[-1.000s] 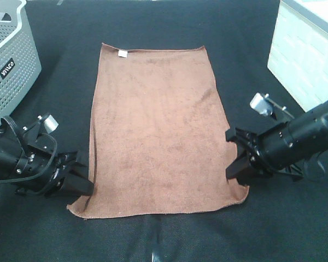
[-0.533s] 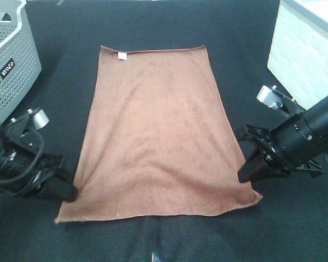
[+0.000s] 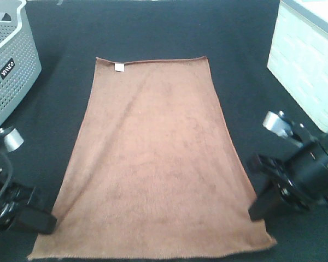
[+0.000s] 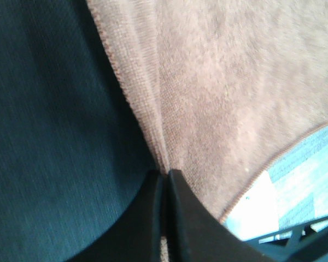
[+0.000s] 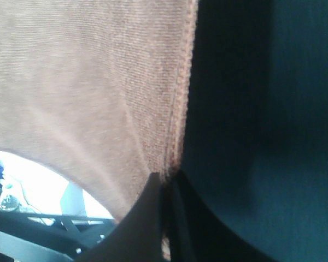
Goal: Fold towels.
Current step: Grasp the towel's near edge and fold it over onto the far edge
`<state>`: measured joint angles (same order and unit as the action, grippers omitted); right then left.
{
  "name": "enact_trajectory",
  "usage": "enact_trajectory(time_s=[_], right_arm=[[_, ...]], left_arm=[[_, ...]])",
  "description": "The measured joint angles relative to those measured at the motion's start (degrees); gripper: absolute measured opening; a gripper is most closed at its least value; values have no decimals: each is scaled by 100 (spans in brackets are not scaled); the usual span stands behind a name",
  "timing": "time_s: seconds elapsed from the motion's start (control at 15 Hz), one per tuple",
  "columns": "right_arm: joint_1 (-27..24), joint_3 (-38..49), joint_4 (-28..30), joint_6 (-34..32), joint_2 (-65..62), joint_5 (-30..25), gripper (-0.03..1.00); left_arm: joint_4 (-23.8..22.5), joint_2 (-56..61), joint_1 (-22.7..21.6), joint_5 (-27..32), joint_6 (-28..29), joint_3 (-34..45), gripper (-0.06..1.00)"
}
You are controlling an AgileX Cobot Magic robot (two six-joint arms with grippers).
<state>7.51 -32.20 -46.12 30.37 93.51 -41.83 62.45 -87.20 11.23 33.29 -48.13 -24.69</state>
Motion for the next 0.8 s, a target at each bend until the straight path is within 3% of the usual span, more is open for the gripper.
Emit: enact_trajectory(time_s=[0.2, 0.4, 0.6, 0.8], right_arm=[[0, 602, 0, 0, -590, 378, 0], [0, 659, 0, 0, -785, 493, 0], [0, 120, 11, -92, -636, 516, 0], [0, -1003, 40, -132, -57, 458, 0]], left_arm=[[-132, 120, 0, 241, 126, 63, 0], [-132, 120, 0, 223, 195, 63, 0], [-286, 6, 0, 138, 464, -321, 0], [-676, -424, 0, 74, 900, -1180, 0]])
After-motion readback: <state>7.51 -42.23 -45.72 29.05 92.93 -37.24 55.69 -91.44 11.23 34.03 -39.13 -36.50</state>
